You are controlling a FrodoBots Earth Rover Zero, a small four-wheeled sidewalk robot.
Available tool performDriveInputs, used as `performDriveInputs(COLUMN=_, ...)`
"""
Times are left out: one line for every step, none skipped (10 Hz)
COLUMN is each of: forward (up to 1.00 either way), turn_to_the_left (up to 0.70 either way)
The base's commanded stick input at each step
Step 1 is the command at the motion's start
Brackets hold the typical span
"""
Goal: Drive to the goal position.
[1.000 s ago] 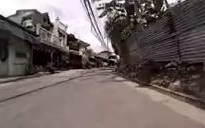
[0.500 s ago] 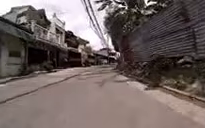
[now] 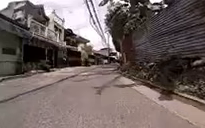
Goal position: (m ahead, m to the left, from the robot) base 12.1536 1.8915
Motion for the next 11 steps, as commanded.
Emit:
performDriveInputs(forward=0.85, turn_to_the_left=0.0)
performDriveInputs(forward=0.85, turn_to_the_left=0.0)
performDriveInputs(forward=0.85, turn_to_the_left=0.0)
performDriveInputs(forward=0.85, turn_to_the_left=0.0)
performDriveInputs(forward=0.85, turn_to_the_left=0.0)
performDriveInputs(forward=0.85, turn_to_the_left=0.0)
performDriveInputs(forward=0.85, turn_to_the_left=0.0)
performDriveInputs(forward=0.85, turn_to_the_left=0.0)
performDriveInputs(forward=0.85, turn_to_the_left=0.0)
performDriveInputs(forward=0.85, turn_to_the_left=0.0)
performDriveInputs(forward=0.85, turn_to_the_left=0.0)
